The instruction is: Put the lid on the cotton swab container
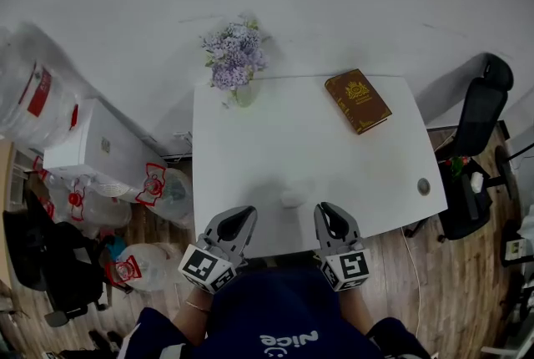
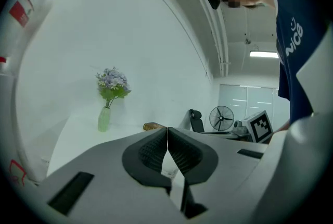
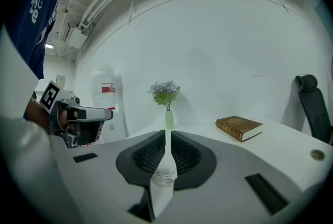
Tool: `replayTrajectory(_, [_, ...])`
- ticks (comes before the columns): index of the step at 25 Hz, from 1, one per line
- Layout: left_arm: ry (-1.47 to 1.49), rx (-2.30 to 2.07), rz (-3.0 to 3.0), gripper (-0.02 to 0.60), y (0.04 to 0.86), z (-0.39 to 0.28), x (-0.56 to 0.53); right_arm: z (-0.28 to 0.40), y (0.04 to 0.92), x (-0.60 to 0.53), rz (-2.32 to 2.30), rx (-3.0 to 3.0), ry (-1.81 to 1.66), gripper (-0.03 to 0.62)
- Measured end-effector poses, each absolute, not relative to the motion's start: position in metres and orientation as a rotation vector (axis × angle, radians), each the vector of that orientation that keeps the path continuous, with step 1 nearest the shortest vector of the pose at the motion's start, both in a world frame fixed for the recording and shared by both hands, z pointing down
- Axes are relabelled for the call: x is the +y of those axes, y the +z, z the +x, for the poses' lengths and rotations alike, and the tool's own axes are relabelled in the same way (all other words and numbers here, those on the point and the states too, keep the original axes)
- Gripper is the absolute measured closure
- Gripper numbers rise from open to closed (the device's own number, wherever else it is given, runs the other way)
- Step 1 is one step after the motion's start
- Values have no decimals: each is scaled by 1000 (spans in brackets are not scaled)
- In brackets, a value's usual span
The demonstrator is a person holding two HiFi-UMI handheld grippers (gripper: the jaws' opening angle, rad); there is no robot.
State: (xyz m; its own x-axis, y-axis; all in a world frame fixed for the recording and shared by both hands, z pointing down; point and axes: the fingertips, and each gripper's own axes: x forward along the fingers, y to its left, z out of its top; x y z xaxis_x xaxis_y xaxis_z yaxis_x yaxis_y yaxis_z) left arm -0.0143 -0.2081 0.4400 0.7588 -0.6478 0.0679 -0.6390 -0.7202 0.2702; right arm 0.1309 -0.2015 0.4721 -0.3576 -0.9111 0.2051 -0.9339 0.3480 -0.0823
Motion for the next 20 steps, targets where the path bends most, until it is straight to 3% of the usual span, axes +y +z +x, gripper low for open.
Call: replayTrajectory(20, [77,-1061,2698,563,459,-4,-227,140,473,-229,1653,-2446,228,539])
